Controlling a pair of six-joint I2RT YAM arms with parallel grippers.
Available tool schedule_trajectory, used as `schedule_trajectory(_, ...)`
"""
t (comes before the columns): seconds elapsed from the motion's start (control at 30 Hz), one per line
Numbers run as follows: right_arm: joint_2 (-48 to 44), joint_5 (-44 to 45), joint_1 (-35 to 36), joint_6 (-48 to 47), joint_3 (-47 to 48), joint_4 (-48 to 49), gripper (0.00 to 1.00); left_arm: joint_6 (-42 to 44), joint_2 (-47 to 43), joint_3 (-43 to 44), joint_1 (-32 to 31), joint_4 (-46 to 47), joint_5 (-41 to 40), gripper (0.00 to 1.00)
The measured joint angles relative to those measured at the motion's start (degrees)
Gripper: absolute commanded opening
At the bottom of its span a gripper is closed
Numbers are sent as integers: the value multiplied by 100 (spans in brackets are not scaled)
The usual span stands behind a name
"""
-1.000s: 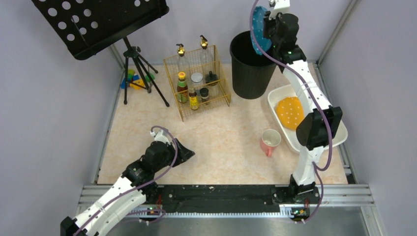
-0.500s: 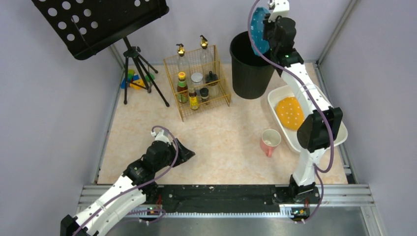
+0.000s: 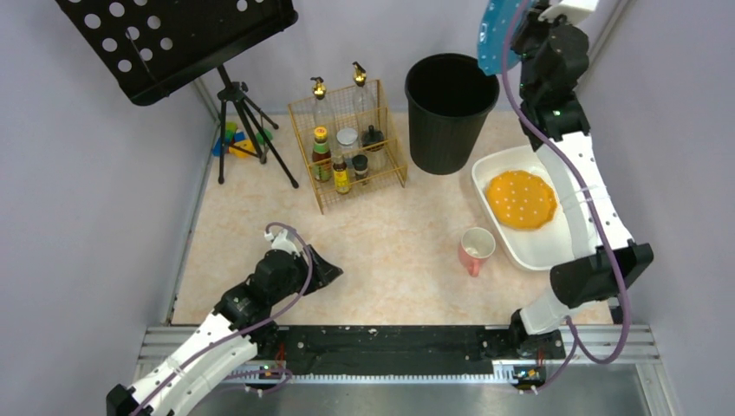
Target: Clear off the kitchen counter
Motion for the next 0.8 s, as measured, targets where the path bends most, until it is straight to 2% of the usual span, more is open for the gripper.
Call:
schedule_trajectory(0.2, -868, 474, -426, 299, -522, -238, 0, 63, -173, 109, 0, -199, 0, 63)
schedule_trajectory(0.53, -2004, 1213, -1049, 822, -2476, -789, 0, 125, -603, 396, 0, -570, 24, 63)
schedule_trajectory(0.8, -2177, 444, -2385, 2332, -3936, -1475, 0, 179, -911, 494, 0, -968, 44, 63)
